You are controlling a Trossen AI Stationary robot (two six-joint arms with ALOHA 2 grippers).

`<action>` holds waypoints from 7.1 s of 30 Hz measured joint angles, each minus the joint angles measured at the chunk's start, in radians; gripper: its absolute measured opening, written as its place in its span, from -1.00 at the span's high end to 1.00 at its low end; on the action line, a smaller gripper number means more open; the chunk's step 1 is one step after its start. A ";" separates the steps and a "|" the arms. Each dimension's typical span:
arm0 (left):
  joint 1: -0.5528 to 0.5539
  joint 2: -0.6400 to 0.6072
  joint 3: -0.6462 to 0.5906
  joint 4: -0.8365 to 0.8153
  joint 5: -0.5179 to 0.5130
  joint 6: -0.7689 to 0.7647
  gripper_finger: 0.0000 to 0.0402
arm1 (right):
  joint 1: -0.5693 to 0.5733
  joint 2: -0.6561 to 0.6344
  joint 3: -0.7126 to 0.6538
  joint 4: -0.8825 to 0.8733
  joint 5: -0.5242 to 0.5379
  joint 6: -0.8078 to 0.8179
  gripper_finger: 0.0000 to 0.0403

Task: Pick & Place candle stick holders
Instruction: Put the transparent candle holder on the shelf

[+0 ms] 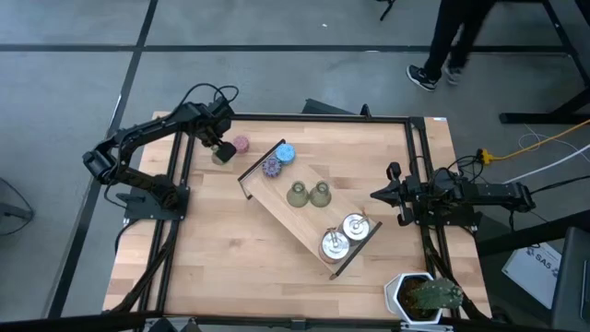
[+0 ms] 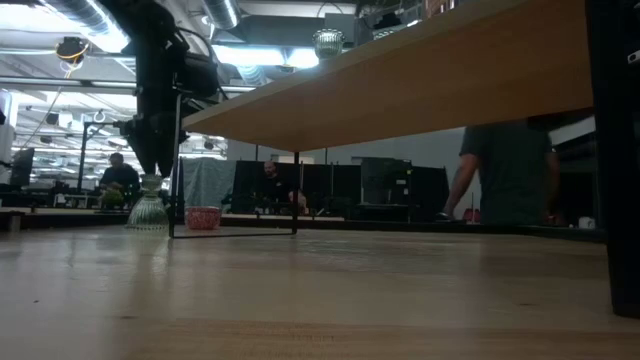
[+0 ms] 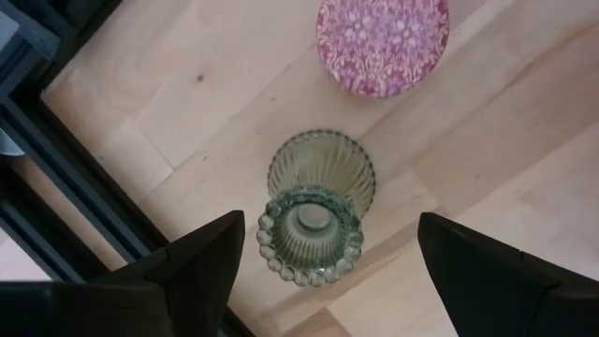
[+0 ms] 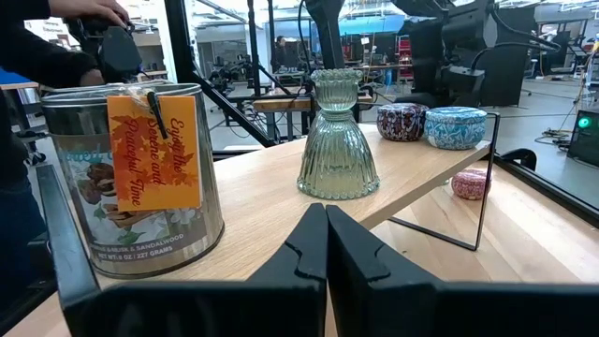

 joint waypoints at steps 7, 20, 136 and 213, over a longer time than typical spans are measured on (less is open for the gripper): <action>0.000 0.014 -0.043 0.000 -0.007 0.005 -0.58 | 0.000 0.000 0.000 0.000 0.000 0.000 1.00; 0.000 0.014 -0.066 0.068 -0.014 -0.011 -0.51 | 0.000 0.000 0.000 0.000 0.000 0.000 1.00; -0.842 0.060 0.747 -0.471 0.074 0.000 0.13 | 0.000 0.000 0.000 0.000 0.000 0.000 1.00; -0.970 0.363 0.908 -0.249 0.042 0.208 0.13 | 0.000 0.000 0.000 0.000 0.000 0.000 1.00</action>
